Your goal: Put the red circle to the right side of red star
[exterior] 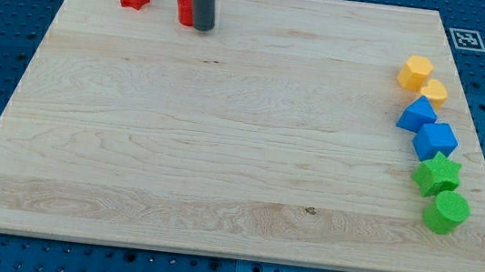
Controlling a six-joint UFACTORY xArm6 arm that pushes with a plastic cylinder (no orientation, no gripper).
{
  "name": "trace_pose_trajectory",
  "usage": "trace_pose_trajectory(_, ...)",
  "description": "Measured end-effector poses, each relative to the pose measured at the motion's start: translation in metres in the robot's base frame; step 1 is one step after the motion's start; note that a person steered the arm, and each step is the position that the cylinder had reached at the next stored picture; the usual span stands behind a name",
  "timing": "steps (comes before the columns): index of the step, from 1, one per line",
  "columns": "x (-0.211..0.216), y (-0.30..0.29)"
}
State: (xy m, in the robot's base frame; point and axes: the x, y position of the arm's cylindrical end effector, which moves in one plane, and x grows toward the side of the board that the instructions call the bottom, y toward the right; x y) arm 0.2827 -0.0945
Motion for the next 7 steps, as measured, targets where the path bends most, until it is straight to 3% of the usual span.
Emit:
trace_pose_trajectory(5,-0.053,-0.026)
trace_pose_trajectory(7,-0.052,-0.035)
